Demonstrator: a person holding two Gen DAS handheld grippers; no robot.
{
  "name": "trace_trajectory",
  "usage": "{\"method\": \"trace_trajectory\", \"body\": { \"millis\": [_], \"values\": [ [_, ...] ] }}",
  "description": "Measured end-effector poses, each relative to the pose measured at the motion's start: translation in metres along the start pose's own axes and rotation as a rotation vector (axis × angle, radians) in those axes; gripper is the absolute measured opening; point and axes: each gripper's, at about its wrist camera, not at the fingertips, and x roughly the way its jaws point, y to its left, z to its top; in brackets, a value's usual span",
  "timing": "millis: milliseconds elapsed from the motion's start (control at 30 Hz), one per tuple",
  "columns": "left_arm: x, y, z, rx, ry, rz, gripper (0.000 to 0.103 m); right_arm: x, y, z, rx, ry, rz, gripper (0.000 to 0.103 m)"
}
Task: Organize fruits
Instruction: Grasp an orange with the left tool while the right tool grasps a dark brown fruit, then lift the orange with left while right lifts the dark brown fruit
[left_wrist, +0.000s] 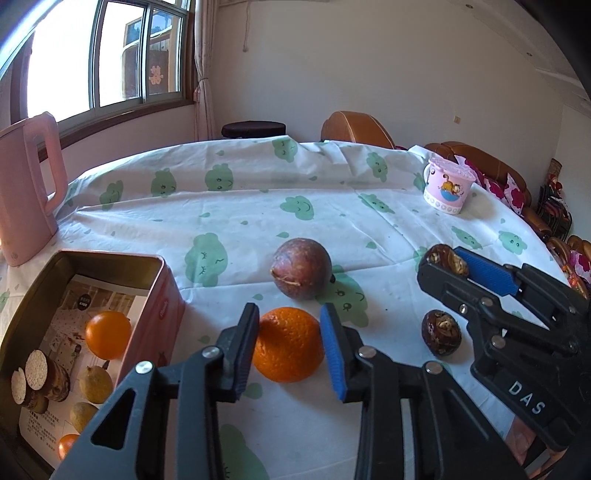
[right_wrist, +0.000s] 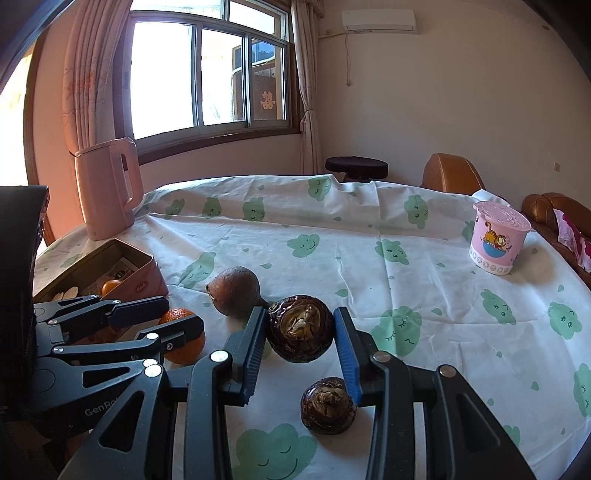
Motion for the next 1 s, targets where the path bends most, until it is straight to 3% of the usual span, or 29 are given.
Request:
{"method": "trace_trajectory", "body": {
  "millis": [100,233,267,333,367,567,600,633,1000],
  "values": [
    [0.002,-0.004,0.0,0.022,0.009,0.003,0.027,-0.001,-0.003,0.0,0.011,-0.006,0.006,0.039],
    [0.003,-0.001,0.001,0.006,0.012,0.011,0.032,-0.002,-0.003,0.0,0.015,-0.01,0.005,0.039],
    [0.003,0.0,0.001,0.003,0.012,0.017,0.035,-0.002,-0.003,0.0,0.015,-0.011,0.004,0.039],
    [0.006,0.0,0.001,0.003,0.028,0.023,0.06,-0.002,-0.004,0.0,0.016,-0.011,0.004,0.039],
    [0.008,0.0,0.001,0.007,0.043,0.021,0.062,-0.002,-0.004,0.0,0.018,-0.011,0.003,0.039],
    [0.028,-0.002,-0.001,0.013,0.145,0.0,0.06,-0.001,-0.005,0.0,0.024,-0.004,0.0,0.039],
    [0.029,-0.001,-0.001,0.012,0.155,-0.003,0.05,0.0,-0.005,0.0,0.025,-0.004,0.0,0.039],
    [0.03,-0.001,-0.001,0.011,0.158,-0.009,0.049,-0.001,-0.006,0.0,0.027,-0.005,0.001,0.039],
    [0.011,-0.001,0.0,0.013,0.06,0.012,0.048,-0.004,-0.006,0.0,0.031,-0.023,0.009,0.039]
  ]
}}
